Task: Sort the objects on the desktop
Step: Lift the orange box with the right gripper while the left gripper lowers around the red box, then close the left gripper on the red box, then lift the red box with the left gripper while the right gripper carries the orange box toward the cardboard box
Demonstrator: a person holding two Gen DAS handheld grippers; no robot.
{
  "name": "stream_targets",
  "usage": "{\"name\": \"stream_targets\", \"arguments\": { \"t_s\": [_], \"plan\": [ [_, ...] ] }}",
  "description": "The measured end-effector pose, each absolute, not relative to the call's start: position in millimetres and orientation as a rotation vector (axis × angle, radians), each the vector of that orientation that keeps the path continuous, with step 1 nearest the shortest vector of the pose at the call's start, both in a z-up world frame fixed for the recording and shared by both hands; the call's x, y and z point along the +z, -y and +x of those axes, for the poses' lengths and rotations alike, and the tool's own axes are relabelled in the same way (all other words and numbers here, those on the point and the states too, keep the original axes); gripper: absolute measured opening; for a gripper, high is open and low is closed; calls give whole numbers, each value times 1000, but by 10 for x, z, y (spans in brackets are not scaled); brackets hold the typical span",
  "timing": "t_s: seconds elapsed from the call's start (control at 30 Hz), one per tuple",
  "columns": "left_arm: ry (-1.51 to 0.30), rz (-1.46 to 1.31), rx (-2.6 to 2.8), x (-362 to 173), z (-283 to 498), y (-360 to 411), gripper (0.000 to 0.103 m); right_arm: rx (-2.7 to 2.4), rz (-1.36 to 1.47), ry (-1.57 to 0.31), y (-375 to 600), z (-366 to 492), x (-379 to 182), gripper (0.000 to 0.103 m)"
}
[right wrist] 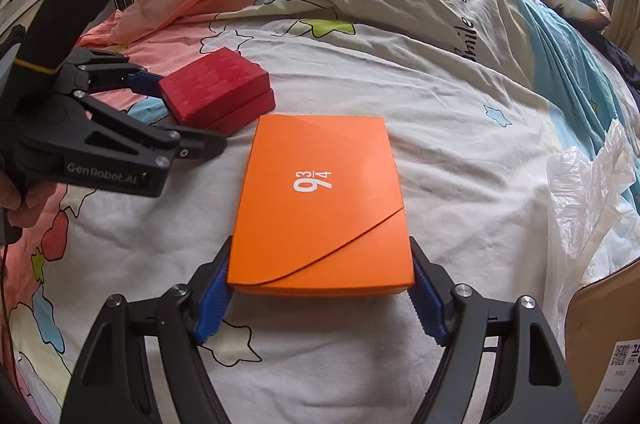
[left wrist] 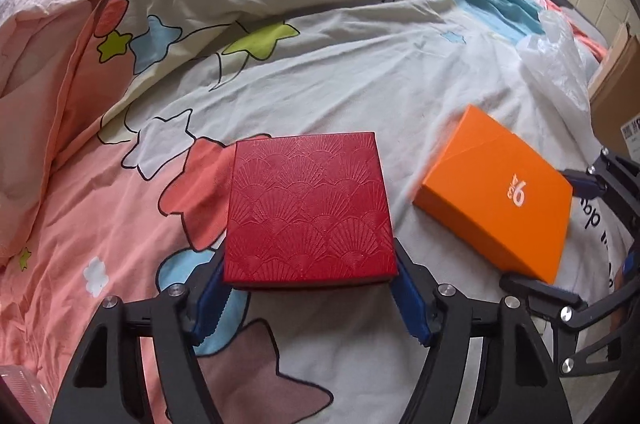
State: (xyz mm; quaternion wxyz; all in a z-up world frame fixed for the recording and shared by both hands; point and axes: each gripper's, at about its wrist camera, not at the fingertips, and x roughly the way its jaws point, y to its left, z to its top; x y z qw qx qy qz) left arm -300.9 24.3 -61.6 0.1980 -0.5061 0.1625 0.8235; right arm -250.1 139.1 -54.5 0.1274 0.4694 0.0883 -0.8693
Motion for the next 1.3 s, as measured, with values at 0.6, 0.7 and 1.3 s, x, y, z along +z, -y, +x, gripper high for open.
{"name": "stream_targets", "arguments": {
  "t_s": [0.6,0.7,1.3],
  "plan": [
    [-331,-1480,2348,-358,-2192,137,73,-2530,1294,-252,-1286,-2239,-366,74],
    [-309,-1459,2364,-261,-2012,207,73,-2520,1275,-253,-1224,-2103,-316,74],
    [-325,-1334,2371,180,-1215,145,73,-2544,1215,-292,-1103,-1453,53,74]
  ]
}}
